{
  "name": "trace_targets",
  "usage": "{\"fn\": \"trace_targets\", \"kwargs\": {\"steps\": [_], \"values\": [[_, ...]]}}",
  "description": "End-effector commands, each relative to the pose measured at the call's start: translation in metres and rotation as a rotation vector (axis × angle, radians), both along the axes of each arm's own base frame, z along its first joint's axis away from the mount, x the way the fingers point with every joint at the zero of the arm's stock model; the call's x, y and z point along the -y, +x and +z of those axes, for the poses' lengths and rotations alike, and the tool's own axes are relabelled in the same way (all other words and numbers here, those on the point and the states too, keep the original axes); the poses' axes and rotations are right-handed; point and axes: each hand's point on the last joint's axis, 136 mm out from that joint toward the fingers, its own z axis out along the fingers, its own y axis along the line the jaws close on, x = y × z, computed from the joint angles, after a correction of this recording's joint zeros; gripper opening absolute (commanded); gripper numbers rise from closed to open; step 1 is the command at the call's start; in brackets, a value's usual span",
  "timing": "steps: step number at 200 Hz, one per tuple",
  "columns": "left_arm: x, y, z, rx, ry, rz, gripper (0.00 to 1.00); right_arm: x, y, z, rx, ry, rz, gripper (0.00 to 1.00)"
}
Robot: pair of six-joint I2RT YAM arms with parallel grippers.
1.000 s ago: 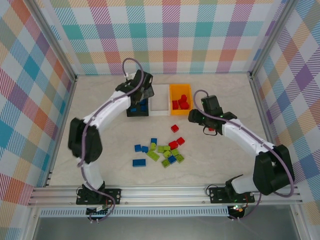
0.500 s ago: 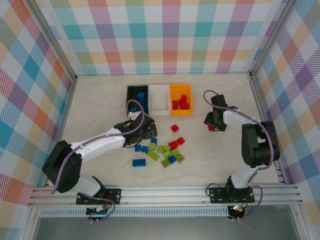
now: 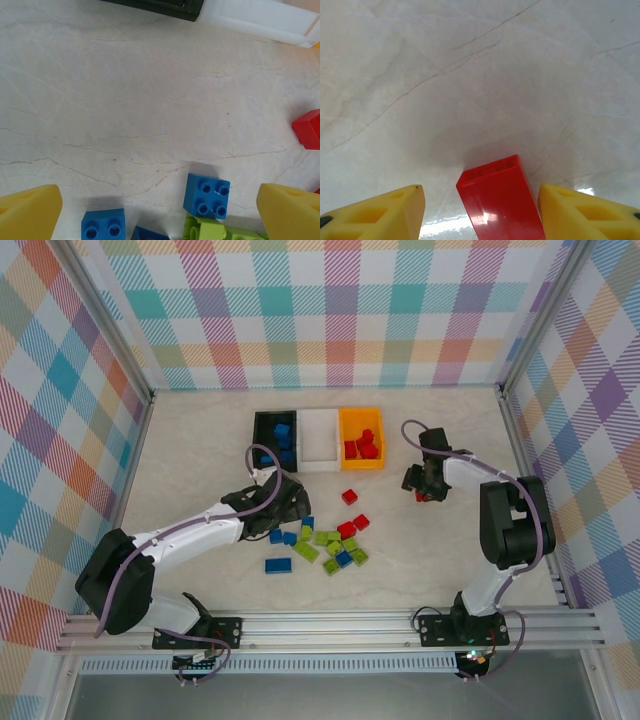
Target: Sort the legos into containers by color
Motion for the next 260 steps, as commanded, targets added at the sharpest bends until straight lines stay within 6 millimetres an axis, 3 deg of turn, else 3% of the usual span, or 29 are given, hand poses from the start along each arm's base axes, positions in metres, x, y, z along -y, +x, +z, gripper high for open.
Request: {"fn": "trace_targets", "kwargs": {"steps": [1, 70, 98, 121, 147, 171, 187, 226, 260], "values": [[0.000, 0.000, 0.000, 0.013, 0.003, 0.007, 1.00, -0.006, -0.010, -0.006, -0.053, -0.010, 0.040, 0.57], [-0.001, 0.002, 0.004, 0.021, 0.014, 0.004, 1.00, 0.002, -0.011, -0.015, -0.113, -0.068, 0.030, 0.47], [-0.001, 0.002, 0.005, 0.021, 0.018, 0.000, 1.00, 0.000, -0.006, -0.011, -0.096, -0.061, 0.035, 0.36], [-0.001, 0.001, 0.007, 0.023, 0.017, -0.001, 1.00, -0.006, 0.000, 0.006, -0.036, -0.052, 0.064, 0.30], [-0.005, -0.001, 0.012, 0.034, 0.021, -0.004, 1.00, -0.032, 0.011, 0.053, 0.098, 0.006, 0.127, 0.30], [-0.011, -0.007, 0.017, 0.043, 0.021, -0.011, 1.00, -0.078, 0.031, 0.099, 0.210, 0.047, 0.245, 0.30], [-0.014, -0.013, 0.017, 0.039, 0.016, -0.013, 1.00, -0.105, 0.050, 0.114, 0.243, 0.103, 0.276, 0.31], [-0.021, -0.029, 0.010, 0.001, 0.002, -0.016, 1.00, -0.131, 0.113, 0.117, 0.278, 0.117, 0.250, 0.32], [-0.029, -0.040, 0.005, -0.033, 0.006, -0.009, 1.00, -0.143, 0.145, 0.101, 0.255, 0.110, 0.246, 0.35]]}}
